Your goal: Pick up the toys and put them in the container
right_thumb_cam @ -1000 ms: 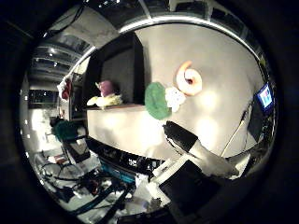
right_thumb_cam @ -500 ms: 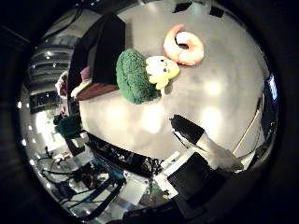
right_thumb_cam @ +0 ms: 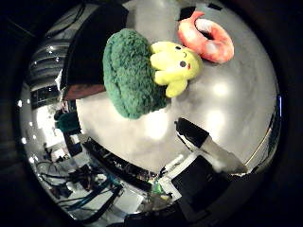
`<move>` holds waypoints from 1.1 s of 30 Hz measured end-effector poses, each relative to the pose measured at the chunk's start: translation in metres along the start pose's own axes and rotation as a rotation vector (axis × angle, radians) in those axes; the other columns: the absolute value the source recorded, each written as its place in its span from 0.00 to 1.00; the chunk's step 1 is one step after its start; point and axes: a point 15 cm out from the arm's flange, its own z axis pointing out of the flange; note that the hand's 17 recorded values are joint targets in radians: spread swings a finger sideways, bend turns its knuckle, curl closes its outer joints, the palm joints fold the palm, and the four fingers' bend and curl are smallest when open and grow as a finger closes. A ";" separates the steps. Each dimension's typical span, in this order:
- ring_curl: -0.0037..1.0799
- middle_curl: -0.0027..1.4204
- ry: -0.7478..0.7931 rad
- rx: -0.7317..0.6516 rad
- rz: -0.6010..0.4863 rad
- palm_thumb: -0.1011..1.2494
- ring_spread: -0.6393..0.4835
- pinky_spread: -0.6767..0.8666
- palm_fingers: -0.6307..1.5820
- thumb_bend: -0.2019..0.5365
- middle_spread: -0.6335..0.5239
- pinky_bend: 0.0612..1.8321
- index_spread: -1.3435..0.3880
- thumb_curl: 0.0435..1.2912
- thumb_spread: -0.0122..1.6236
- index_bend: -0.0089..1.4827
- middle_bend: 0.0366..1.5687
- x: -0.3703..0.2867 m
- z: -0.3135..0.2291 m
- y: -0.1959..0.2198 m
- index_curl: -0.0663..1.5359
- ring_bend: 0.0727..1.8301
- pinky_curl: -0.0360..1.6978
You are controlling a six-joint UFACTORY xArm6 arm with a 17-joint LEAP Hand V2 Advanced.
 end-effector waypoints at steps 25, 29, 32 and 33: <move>0.21 0.19 0.070 -0.045 0.053 0.68 0.71 0.67 0.35 0.24 0.58 0.12 0.52 0.28 0.59 0.16 0.09 0.072 0.051 -0.034 0.27 0.06 0.19; 0.20 0.18 0.071 -0.058 0.045 0.68 0.71 0.67 0.35 0.24 0.58 0.12 0.52 0.28 0.59 0.17 0.09 0.071 0.059 -0.034 0.28 0.06 0.19; 0.20 0.18 0.073 -0.059 0.039 0.68 0.71 0.67 0.35 0.24 0.58 0.12 0.52 0.28 0.59 0.17 0.09 0.068 0.060 -0.035 0.28 0.06 0.19; 0.20 0.18 0.073 -0.059 0.039 0.68 0.71 0.67 0.35 0.24 0.58 0.12 0.52 0.28 0.59 0.18 0.09 0.068 0.060 -0.036 0.28 0.06 0.20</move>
